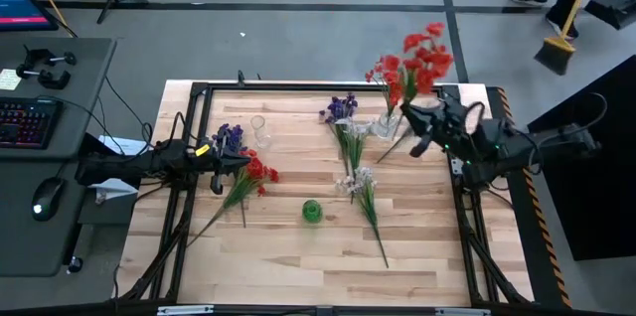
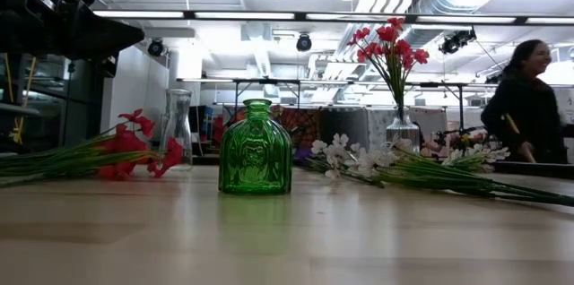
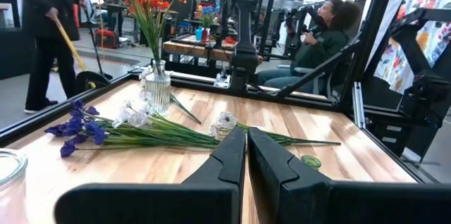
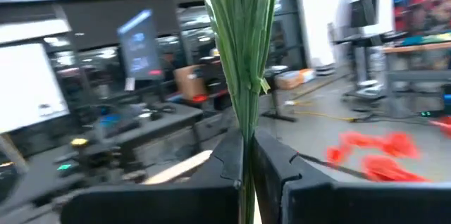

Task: Sort flowers into vase by color
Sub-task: Put the right orange flowers into the top right transparent flower vase

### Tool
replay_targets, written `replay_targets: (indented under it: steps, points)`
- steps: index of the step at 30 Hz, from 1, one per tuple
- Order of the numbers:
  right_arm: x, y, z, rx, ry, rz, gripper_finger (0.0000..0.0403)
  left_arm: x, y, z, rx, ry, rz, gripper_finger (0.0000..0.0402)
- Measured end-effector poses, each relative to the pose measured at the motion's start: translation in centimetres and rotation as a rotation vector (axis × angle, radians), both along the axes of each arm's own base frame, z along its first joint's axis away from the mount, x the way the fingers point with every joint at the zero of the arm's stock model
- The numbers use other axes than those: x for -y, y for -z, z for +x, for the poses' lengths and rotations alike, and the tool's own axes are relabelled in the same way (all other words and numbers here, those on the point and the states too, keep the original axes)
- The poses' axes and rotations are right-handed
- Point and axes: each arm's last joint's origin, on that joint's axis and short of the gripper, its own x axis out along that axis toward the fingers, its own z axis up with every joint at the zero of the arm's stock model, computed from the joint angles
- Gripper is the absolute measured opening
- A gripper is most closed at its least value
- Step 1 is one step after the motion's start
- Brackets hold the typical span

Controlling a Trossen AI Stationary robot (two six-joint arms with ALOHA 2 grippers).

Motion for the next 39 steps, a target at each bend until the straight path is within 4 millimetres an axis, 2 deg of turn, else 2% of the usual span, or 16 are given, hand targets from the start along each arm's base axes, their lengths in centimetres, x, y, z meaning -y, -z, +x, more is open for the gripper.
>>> replay_targets:
  steps: [5,11,19,24,34,39]
  points:
    - [0.4,2.3,-1.8,-0.03,0.138,-0.001,0.0,0.0,0.0,0.0,0.0,0.0,0.0,0.0005]
    - [1.4,5.0,-2.2,-0.052,0.302,0.022,0.0,0.0,0.0,0.0,0.0,0.0,0.0,0.0005]
    - [3.5,8.7,-2.5,0.126,0.439,0.061,0.0,0.0,0.0,0.0,0.0,0.0,0.0,0.0005]
    - [4.7,10.5,-2.7,0.199,0.456,0.098,0.0,0.0,0.0,0.0,0.0,0.0,0.0,0.0005]
    - [6.9,10.8,-1.4,0.172,0.527,0.112,0.0,0.0,0.0,0.0,0.0,0.0,0.0,0.0005]
    - [8.3,11.2,-0.1,0.116,0.497,0.12,0.0,0.0,0.0,0.0,0.0,0.0,0.0,0.0005]
